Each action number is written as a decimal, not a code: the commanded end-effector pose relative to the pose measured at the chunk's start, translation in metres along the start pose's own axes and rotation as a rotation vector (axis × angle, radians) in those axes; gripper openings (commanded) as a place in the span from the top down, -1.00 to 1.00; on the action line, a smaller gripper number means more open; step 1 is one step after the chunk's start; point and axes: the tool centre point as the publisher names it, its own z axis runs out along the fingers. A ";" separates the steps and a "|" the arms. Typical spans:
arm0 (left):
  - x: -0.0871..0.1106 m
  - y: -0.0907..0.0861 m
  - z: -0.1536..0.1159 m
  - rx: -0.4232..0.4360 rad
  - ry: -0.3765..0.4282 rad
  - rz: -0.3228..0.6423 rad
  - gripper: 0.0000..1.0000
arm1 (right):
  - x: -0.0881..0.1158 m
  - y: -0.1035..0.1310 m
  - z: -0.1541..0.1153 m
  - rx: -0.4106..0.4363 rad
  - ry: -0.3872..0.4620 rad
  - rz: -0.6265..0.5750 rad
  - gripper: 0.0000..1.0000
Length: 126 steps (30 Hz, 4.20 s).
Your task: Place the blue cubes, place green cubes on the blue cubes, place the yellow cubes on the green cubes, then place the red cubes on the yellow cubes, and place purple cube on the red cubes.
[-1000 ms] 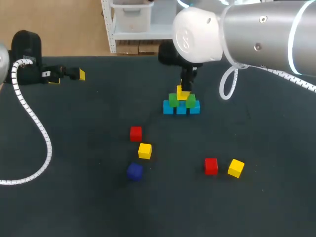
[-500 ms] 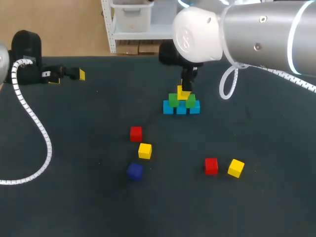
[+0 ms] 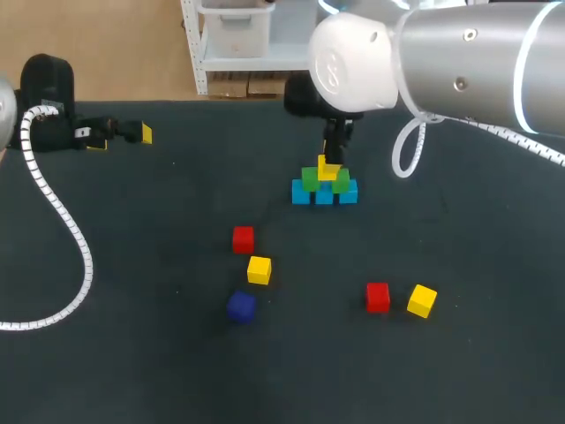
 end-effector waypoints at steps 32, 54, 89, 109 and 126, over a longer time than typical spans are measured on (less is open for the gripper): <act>0.001 0.002 0.000 0.011 -0.006 0.002 -1.00 | 0.084 0.057 -0.051 -0.012 -0.132 0.189 -0.75; 0.001 0.002 0.000 0.011 -0.006 0.002 -1.00 | 0.101 0.160 -0.023 -0.035 -0.128 0.159 -1.00; 0.001 0.002 0.000 0.011 -0.006 0.002 -1.00 | 0.130 0.211 0.046 0.051 0.039 0.416 -0.88; 0.001 0.002 0.000 0.011 -0.006 0.002 -1.00 | 0.134 0.214 0.044 -0.012 0.019 0.366 1.00; 0.001 0.002 0.000 0.011 -0.006 0.002 -1.00 | 0.099 0.127 -0.033 0.058 -0.021 -0.040 1.00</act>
